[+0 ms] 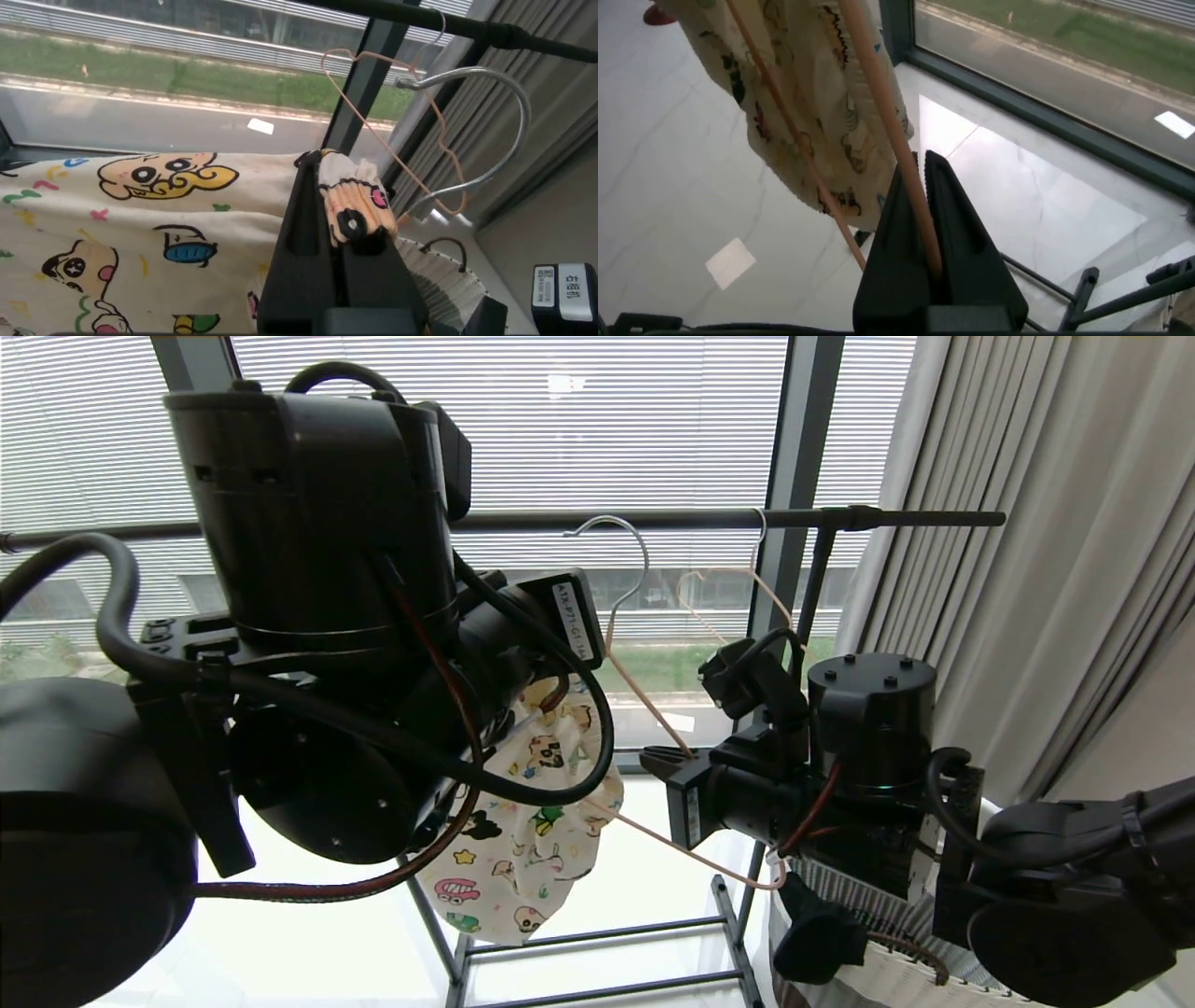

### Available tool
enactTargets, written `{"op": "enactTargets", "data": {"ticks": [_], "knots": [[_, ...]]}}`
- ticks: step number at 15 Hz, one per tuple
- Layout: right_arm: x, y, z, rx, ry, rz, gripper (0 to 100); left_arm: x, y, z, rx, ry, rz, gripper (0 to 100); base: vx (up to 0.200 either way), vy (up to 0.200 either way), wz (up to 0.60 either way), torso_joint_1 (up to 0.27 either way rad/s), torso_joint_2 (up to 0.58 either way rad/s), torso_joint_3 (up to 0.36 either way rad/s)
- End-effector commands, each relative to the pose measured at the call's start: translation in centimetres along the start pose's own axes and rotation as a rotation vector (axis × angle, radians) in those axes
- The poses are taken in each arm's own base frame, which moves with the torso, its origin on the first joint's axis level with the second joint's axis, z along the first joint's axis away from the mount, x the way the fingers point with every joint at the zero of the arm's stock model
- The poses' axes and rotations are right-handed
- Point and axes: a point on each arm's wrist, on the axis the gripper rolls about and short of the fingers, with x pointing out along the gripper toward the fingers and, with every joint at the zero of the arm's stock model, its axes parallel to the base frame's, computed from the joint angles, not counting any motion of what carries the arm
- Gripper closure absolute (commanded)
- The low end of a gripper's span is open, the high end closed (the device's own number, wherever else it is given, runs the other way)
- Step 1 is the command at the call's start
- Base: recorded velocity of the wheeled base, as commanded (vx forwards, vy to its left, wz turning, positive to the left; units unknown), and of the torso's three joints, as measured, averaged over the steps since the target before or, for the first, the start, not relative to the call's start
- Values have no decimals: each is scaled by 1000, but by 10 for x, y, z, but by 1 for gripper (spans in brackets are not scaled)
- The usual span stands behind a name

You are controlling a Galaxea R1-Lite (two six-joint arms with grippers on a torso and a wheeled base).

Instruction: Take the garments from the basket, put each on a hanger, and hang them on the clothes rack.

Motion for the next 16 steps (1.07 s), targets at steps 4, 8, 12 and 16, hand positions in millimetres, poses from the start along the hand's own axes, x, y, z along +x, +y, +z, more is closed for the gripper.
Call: {"op": "enactTargets", "data": {"ticks": [4, 8, 12, 16], "knots": [[0, 8, 2, -3, -31, 10, 100, -2, 0, 1, -4, -2, -5, 0, 0, 0, 0, 0, 0, 0], [-1, 12, 5, -3, -82, -31, 100, -6, 2, 4, -9, -11, -7, 0, 0, 0, 0, 0, 0, 0], [-5, 11, 9, -5, -105, -40, 100, -33, 25, 3, 6, -7, -4, 0, 0, 0, 0, 0, 0, 0], [-6, 10, 10, -23, -109, -41, 100, -53, 47, -2, 58, -1, 10, 0, 0, 0, 0, 0, 0, 0]]}}
